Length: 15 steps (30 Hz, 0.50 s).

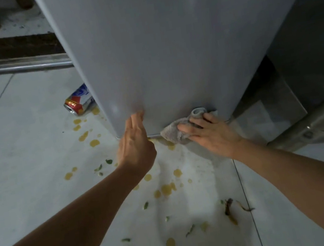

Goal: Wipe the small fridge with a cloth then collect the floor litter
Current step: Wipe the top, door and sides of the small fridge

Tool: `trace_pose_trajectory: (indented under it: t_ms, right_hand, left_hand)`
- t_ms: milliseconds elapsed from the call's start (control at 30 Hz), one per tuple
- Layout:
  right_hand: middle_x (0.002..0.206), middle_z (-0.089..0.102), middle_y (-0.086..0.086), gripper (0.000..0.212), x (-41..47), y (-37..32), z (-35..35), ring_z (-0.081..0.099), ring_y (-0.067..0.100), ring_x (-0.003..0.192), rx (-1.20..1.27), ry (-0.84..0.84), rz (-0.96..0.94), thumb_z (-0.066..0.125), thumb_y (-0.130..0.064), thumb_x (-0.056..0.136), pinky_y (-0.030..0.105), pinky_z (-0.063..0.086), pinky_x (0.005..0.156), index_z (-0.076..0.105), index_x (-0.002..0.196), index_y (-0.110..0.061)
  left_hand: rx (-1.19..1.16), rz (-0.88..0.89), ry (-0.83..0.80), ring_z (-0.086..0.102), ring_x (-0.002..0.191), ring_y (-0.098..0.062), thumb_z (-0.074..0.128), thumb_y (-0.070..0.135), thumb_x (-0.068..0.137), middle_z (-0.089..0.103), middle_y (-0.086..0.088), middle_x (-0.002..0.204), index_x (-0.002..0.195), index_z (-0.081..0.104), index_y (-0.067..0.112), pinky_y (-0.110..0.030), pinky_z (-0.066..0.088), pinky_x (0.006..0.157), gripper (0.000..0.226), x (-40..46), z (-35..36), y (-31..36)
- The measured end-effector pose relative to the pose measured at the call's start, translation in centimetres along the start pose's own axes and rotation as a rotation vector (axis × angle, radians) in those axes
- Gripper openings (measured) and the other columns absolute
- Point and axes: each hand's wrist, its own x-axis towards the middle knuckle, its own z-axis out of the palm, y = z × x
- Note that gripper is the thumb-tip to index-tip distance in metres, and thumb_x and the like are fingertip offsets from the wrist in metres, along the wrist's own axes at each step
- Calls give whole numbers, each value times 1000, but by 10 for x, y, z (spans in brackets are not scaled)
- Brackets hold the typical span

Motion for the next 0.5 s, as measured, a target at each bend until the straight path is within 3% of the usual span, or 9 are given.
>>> trace_pose_trajectory:
  t_ms: [133,300,367,500]
  right_hand:
    - [143,44,-7,43,-3,4,-12,52,24,118,-52,-6,-29,72,-18,71,40,45,95,66,114,-19]
    - [141,39,3,51,-21,27,-31,42,32,119,74,200,291,79,-14,58,48,39,91,61,105,-18]
    - [141,34,5,49,-24,31,-28,37,34,122,83,249,302,78,-11,60,51,37,94,56,104,-17]
    - [140,30,1,40,-28,21,-7,38,33,121,68,142,230,72,-15,68,48,45,92,64,107,-18]
  left_hand:
    - [125,146,3,51,114,-29,46,-14,71,50,-7,130,133,35,17,-39,43,96,71,-2,-4,17]
    - [393,524,66,53,111,-30,49,-17,60,57,-13,124,125,50,6,-38,39,98,69,7,-14,35]
    - [447,589,26,53,114,-29,50,-18,57,56,-12,126,125,51,6,-40,41,98,72,11,-15,36]
    - [512,652,-72,55,114,-31,54,-18,56,58,-13,125,124,54,3,-41,44,99,71,13,-7,35]
